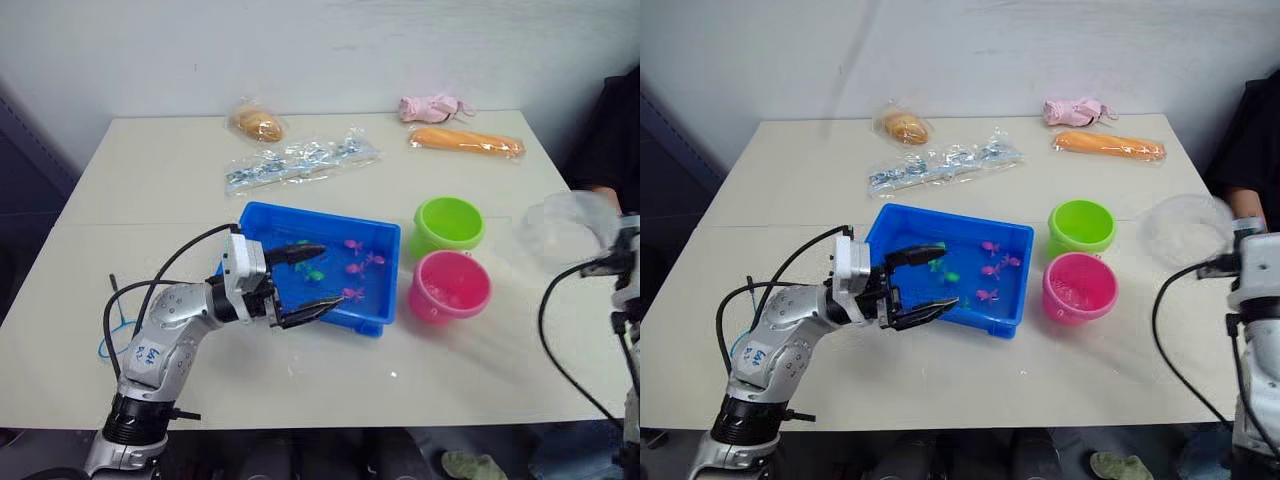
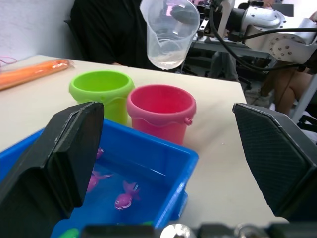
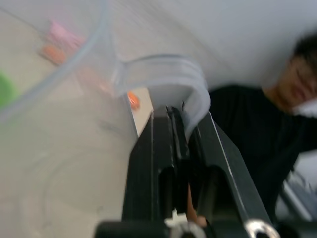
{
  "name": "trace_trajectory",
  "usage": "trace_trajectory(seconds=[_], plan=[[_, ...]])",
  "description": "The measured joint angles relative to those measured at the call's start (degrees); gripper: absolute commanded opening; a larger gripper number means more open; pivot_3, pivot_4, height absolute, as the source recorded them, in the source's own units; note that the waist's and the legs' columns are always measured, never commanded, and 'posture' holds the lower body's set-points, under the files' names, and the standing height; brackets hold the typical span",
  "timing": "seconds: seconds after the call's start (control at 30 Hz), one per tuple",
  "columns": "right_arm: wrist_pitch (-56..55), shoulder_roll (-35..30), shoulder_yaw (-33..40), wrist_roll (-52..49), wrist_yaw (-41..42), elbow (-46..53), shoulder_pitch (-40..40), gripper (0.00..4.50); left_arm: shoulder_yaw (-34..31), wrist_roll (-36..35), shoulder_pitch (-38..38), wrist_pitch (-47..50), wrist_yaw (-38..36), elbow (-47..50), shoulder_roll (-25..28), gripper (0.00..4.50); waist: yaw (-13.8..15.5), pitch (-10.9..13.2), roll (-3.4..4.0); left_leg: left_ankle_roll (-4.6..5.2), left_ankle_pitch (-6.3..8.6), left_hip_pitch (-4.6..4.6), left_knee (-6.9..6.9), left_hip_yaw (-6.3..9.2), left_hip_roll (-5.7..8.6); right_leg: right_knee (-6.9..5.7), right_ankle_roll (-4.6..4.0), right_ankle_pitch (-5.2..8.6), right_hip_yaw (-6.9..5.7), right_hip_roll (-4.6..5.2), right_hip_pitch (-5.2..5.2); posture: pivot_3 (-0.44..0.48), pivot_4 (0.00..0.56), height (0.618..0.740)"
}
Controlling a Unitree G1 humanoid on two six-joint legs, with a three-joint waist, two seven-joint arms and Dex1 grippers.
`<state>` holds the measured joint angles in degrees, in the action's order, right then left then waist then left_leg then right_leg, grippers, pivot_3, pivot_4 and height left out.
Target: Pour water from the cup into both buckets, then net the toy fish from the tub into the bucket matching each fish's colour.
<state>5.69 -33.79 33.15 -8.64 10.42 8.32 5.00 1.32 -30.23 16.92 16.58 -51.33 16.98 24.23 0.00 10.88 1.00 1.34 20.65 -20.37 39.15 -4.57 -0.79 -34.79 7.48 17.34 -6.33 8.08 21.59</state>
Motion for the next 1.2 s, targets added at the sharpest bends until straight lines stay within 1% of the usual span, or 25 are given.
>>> trace_trajectory(seconds=[0.13,0.37,0.43,0.7,0.83,1.03,1.2], plan=[[5.5,-2.0,-0.4,-2.5,1.2,-1.9,4.5,0.03,-0.4,-0.3,0.8,0.4,0.7,-0.2,-0.7,4.50,-0.1,0.0,0.00,0.00,0.00,0.00,-0.01,-0.01,0.00,0.00,0.00,0.00,0.00,-0.02,0.00,0.000,0.150,0.740],[17.9,-6.9,-8.0,-0.3,1.2,-8.4,14.5,0.03,-0.6,-0.3,2.0,0.5,0.9,-1.7,-1.1,4.50,0.0,0.0,0.00,0.04,-0.02,-0.05,0.01,-0.04,0.02,0.01,0.02,-0.01,0.00,0.01,0.04,0.000,0.150,0.740],[18.9,-7.8,-10.1,0.2,1.9,-10.7,17.2,0.03,-0.6,-0.3,2.0,0.5,1.0,-1.8,-1.2,4.50,0.0,0.0,0.00,0.05,-0.03,-0.09,0.02,-0.03,0.05,0.04,0.03,-0.02,-0.02,0.03,0.05,0.000,0.150,0.740],[12.1,-12.5,-19.4,7.7,4.8,-18.3,22.7,0.03,-0.3,0.4,2.0,-0.3,1.3,-2.0,-1.2,4.50,0.0,0.0,-0.01,0.04,-0.03,-0.11,0.02,-0.03,0.05,0.07,0.05,-0.03,-0.06,0.02,0.06,0.000,0.150,0.740],[6.2,-16.1,-26.7,16.4,4.5,-20.9,25.3,0.03,0.4,1.7,2.4,-0.8,1.9,-2.2,-1.6,4.50,-0.1,0.0,-0.01,0.03,-0.03,-0.11,0.01,-0.05,0.05,0.08,0.05,-0.03,-0.04,0.02,0.07,0.000,0.150,0.740],[0.5,-17.6,-31.1,24.1,3.5,-21.5,27.2,0.03,0.8,1.9,2.6,0.4,3.6,-2.2,-2.2,4.50,0.0,0.0,-0.02,0.02,-0.04,-0.14,0.01,-0.03,0.04,0.11,0.06,-0.04,-0.07,0.02,0.08,0.000,0.150,0.740],[-2.0,-17.6,-32.9,28.3,2.5,-22.3,27.3,0.03,0.8,1.9,2.7,0.4,4.1,-2.2,-3.1,4.50,0.0,0.0,-0.03,0.01,-0.04,-0.15,0.01,-0.03,0.04,0.13,0.07,-0.04,-0.08,0.02,0.08,0.000,0.150,0.740]])
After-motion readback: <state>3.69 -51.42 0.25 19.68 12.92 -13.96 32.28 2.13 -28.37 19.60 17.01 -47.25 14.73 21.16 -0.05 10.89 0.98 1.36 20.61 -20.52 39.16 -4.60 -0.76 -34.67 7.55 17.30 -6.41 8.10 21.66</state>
